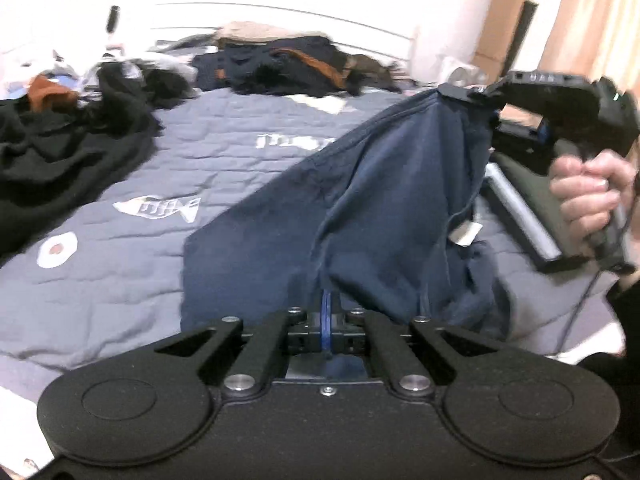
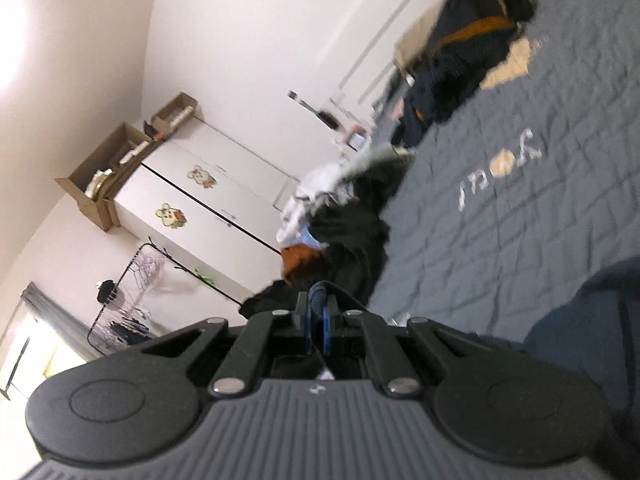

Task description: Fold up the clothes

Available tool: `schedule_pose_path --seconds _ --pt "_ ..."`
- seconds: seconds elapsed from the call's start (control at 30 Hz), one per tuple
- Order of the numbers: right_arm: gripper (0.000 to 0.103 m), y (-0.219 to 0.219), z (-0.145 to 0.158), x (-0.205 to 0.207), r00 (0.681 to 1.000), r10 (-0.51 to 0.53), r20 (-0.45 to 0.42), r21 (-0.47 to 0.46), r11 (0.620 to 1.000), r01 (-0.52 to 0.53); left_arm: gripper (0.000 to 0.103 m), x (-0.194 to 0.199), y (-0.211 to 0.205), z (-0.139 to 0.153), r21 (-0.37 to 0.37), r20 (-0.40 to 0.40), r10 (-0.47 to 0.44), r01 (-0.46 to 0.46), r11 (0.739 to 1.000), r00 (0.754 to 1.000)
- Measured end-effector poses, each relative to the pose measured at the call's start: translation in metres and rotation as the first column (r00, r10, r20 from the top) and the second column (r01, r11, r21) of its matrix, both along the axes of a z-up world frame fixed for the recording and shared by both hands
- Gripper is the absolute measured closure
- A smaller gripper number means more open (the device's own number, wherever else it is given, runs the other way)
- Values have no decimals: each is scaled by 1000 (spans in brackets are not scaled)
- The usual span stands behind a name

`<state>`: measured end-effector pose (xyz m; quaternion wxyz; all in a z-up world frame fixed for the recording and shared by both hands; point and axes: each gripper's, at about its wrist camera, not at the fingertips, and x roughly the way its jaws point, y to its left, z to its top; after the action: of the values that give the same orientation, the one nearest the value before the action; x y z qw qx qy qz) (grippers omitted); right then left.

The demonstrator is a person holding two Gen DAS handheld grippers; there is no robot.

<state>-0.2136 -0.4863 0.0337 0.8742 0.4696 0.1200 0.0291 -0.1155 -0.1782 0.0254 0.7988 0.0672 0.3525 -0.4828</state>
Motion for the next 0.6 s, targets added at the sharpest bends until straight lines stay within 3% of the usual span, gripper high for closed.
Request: schedule_pose_path --seconds 0.1,0.13,0.2,0.23,0.27,0.4,0.53,0.6 --pt "98 2 10 -5 1000 -14 -3 -24 1000 14 99 -12 -2 10 -52 -24 -33 32 998 999" --pt "98 3 11 -6 1000 -18 -7 -25 1000 18 94 -20 -5 9 -70 -44 -53 49 996 998" --pt "98 5 16 -7 1000 -18 -17 -33 999 18 70 -32 -14 1 -98 -78 -73 65 993 994" --pt "98 7 19 -8 1000 -19 -23 -46 999 18 51 -36 -19 -5 -112 -95 -75 64 992 993" --pt "98 10 22 -11 999 -17 -27 -57 998 15 46 -39 -24 -10 -129 -108 -76 62 990 991" --pt "98 18 39 -19 999 -15 -31 -95 995 12 43 -42 -42 -29 -196 -196 -55 16 981 979" --pt "98 26 54 -26 999 -11 -44 -134 991 5 40 -28 -58 -51 -301 -396 -73 -55 952 915" --pt "98 29 58 -29 999 -14 -52 -141 990 7 33 -25 -68 -60 -331 -459 -85 -81 940 884"
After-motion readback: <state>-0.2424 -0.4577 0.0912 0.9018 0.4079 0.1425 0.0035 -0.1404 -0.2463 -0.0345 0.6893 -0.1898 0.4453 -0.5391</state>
